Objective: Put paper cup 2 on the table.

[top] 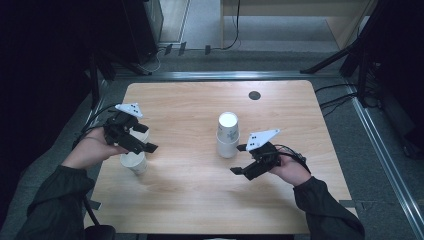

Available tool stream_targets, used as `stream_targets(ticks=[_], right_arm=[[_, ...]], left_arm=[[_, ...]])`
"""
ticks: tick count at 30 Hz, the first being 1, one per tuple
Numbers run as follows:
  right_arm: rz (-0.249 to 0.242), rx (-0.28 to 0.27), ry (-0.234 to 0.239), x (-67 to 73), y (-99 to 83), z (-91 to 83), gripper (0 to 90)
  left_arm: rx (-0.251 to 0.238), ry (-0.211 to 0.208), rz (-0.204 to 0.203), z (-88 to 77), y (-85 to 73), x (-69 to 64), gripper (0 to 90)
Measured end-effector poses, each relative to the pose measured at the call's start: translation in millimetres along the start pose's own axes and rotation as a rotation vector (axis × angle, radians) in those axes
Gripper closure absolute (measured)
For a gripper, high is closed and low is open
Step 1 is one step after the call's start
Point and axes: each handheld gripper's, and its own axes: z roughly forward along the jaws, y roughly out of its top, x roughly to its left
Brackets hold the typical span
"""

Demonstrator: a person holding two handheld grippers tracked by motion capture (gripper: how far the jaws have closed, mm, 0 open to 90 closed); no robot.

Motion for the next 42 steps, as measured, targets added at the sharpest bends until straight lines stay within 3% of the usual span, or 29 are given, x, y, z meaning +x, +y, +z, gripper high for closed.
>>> stream_targets(ticks=[9,18,22,31,42], right_arm=[[-0.012,-0.001,0.006,0.8,-0.4,-2.5,19.9],[-0.013,-0.006,0.005,1.9,-0.5,-3.8,19.9],[-0.021,0.000,0.003,3.8,-0.3,-5.4,19.9],[-0.028,0.004,0.004,6.0,-2.8,-8.6,19.9],[-0.025,0.009,0.001,8.2,-6.1,-11.2,19.9]], left_arm=[[-0.044,0.008,0.006,17.4,21.5,-10.2,15.8],[-0.102,-0.031,0.003,39.9,37.1,-21.2,16.2],[-0.097,-0.018,0.020,52.0,44.9,-28.8,16.2],[-0.100,-0.035,0.044,83.4,56.4,-48.7,16.2],[-0.109,-0.029,0.047,112.3,55.4,-65.8,16.1]])
